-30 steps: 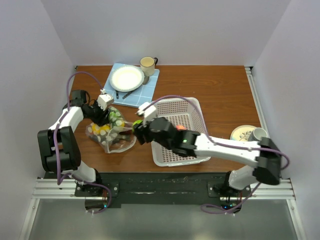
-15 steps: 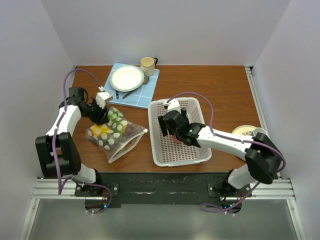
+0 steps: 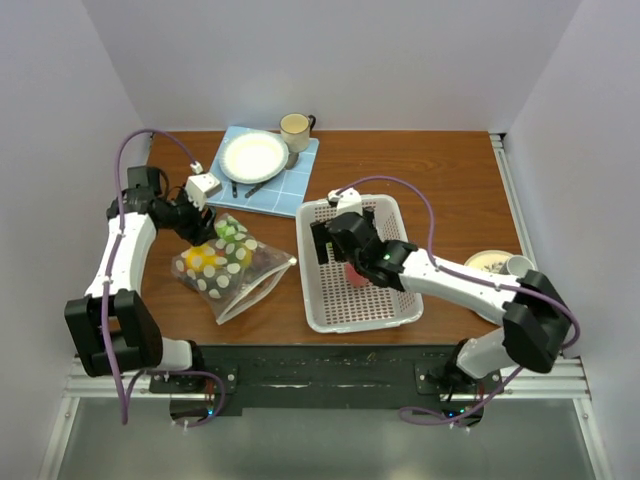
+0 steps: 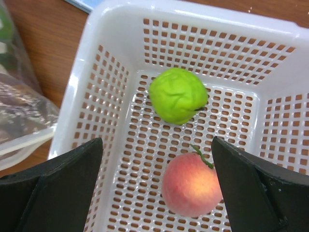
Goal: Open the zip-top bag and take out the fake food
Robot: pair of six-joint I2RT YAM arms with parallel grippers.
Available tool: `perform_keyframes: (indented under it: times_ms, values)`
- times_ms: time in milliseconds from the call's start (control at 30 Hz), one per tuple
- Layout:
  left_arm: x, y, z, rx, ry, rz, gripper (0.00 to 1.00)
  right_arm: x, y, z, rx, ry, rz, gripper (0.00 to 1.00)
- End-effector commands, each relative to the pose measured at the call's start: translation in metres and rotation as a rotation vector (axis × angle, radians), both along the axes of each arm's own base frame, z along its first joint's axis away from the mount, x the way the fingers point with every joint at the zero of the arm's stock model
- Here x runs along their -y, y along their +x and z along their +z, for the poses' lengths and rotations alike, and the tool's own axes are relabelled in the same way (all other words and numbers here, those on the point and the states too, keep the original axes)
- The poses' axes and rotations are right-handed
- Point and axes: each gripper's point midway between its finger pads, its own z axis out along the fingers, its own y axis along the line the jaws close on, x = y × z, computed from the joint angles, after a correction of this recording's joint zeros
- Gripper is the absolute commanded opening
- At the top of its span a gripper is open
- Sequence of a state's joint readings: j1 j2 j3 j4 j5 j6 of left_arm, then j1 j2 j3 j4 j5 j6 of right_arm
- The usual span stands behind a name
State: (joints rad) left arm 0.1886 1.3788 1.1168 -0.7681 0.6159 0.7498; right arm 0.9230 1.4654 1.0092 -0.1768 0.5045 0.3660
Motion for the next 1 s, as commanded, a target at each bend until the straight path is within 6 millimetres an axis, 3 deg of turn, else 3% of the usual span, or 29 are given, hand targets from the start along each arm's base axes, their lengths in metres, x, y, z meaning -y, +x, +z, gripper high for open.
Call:
perform_keyframes:
  times_ms: [0, 133, 367, 400, 500, 533, 600, 733, 967]
  values:
    - [-0.023, 0.010, -0.026, -0.025, 0.039, 0.058, 0.71, -0.012, -0.018, 0.046, 0.057, 0.166, 0.078, 0.99]
    - [-0.042, 0.018, -0.053, -0.118, 0.002, 0.072, 0.71, -0.027, -0.037, 0.056, 0.067, 0.187, 0.143, 0.99]
    - [-0.036, 0.015, -0.085, -0.203, -0.052, 0.048, 0.62, -0.061, -0.066, 0.055, 0.052, 0.193, 0.228, 0.99]
    - [-0.035, 0.014, -0.087, -0.206, -0.053, 0.046, 0.59, -0.065, -0.068, 0.055, 0.046, 0.203, 0.234, 0.99]
    - [-0.033, 0.013, -0.091, -0.215, -0.058, 0.039, 0.30, -0.083, -0.078, 0.049, 0.015, 0.249, 0.280, 0.99]
    - [-0.034, 0.014, -0.089, -0.208, -0.058, 0.038, 0.14, -0.089, -0.082, 0.048, 0.007, 0.258, 0.301, 0.99]
    - [-0.032, 0.014, -0.081, -0.204, -0.067, 0.032, 0.00, -0.107, -0.087, 0.042, -0.001, 0.260, 0.335, 0.98]
    - [-0.027, 0.021, -0.037, -0.125, -0.081, 0.020, 0.00, -0.135, -0.090, 0.030, -0.013, 0.229, 0.378, 0.99]
    - [0.003, 0.003, 0.042, -0.025, -0.113, -0.040, 0.00, -0.168, -0.086, 0.002, -0.046, 0.182, 0.412, 0.99]
